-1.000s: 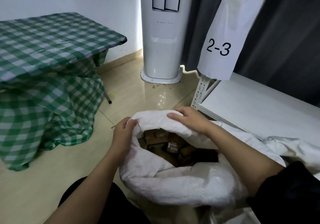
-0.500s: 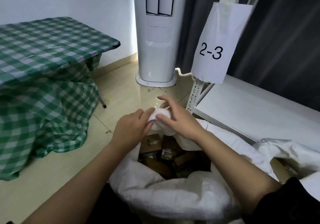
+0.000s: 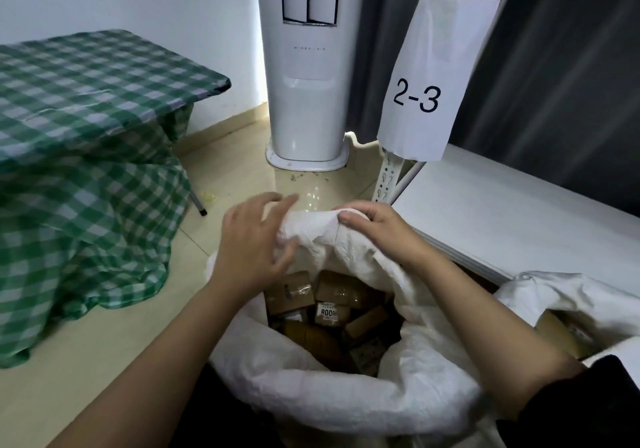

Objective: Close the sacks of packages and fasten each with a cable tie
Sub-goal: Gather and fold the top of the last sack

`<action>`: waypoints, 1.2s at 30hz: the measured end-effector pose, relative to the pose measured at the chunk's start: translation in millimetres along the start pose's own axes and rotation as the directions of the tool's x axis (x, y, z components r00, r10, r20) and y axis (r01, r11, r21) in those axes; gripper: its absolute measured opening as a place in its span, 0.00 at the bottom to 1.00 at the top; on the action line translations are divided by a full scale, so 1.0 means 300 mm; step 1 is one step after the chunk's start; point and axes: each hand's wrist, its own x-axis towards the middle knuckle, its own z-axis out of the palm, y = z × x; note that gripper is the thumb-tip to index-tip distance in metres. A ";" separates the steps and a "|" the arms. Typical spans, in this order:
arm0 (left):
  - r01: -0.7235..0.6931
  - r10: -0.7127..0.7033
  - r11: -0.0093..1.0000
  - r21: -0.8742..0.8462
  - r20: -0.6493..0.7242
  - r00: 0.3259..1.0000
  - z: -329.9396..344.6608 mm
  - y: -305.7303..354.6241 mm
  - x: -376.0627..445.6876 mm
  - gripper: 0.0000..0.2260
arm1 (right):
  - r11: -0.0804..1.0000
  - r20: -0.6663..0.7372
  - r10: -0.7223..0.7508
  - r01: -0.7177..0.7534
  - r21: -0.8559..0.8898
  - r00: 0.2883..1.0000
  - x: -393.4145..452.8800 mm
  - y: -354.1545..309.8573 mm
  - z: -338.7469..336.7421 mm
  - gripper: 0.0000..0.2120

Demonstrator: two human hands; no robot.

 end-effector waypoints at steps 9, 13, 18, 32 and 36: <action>-0.243 0.240 0.963 0.118 0.046 0.970 0.095 0.004 0.073 0.18 | 0.884 -0.186 0.079 -0.155 -0.440 0.979 -0.061 0.040 -0.003 0.22; 0.135 -0.120 0.986 -0.102 0.140 0.983 0.073 -0.003 0.094 0.15 | 0.672 -0.239 -0.065 -0.135 -0.728 0.969 -0.153 0.086 0.014 0.23; 0.158 -0.118 0.983 -0.096 0.335 0.935 0.053 -0.019 0.118 0.18 | 0.987 -0.258 -0.015 -0.027 -0.158 0.966 -0.089 0.110 -0.023 0.10; -0.189 0.175 0.975 0.115 0.125 0.977 0.174 0.119 0.202 0.25 | 0.797 -0.446 0.120 -0.354 -0.489 0.887 -0.227 0.148 -0.021 0.27; -0.219 0.211 0.975 0.045 0.137 0.968 0.168 0.095 0.209 0.25 | 0.992 -0.465 0.051 -0.100 -0.081 0.884 -0.231 0.139 -0.044 0.06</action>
